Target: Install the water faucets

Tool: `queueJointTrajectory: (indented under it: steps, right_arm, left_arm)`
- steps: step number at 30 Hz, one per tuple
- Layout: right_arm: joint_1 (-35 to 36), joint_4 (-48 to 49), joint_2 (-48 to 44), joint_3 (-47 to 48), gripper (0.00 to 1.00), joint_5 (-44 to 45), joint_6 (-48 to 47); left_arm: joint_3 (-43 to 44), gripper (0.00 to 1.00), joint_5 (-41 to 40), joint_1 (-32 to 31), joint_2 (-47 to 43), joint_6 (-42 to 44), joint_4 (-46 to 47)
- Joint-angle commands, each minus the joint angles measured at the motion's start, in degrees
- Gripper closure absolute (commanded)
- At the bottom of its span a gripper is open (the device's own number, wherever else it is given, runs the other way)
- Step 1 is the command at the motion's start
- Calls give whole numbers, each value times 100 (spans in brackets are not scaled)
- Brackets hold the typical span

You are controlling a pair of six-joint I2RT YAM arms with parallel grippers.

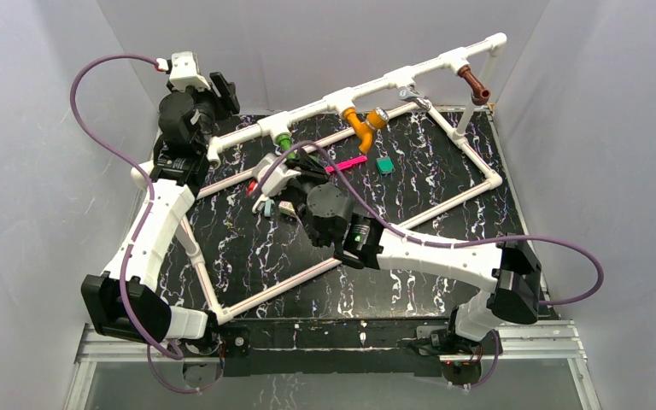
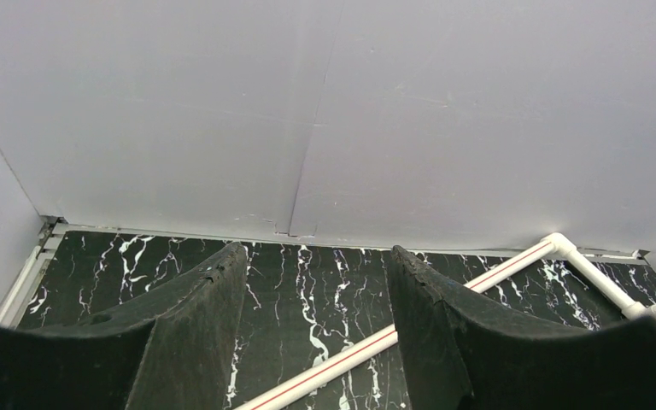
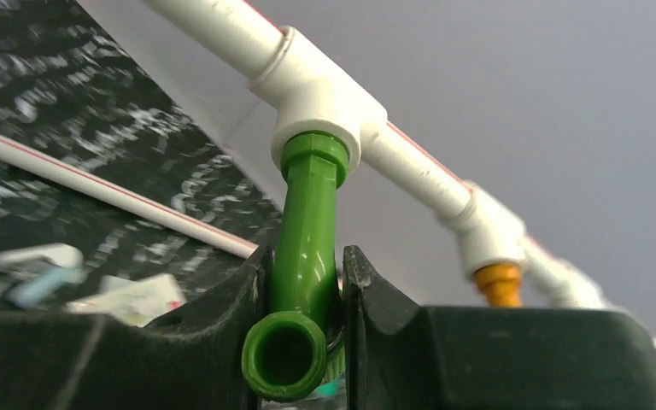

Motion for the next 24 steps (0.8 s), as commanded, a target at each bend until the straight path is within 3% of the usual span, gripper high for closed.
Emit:
queueJointTrajectory:
  steps: [1,9,15,24]
  right_arm:
    - [101,-197,147,572,99,-356,3759]
    - [-92,-122,-308,173,99,-532,8267]
    - [-420,625,-744,-805,99,-789,11110]
    - [-506,2504,-606,-1396,99,-969,13101]
  left_arm:
    - [-901,41,-74,-121,959,51,-1845]
    - [-901,41,-31,-121,948,34,-1830]
    - [-898,41,16,-121,932,18,-1832]
    - [-903,41,18,-116,917,27,-1833]
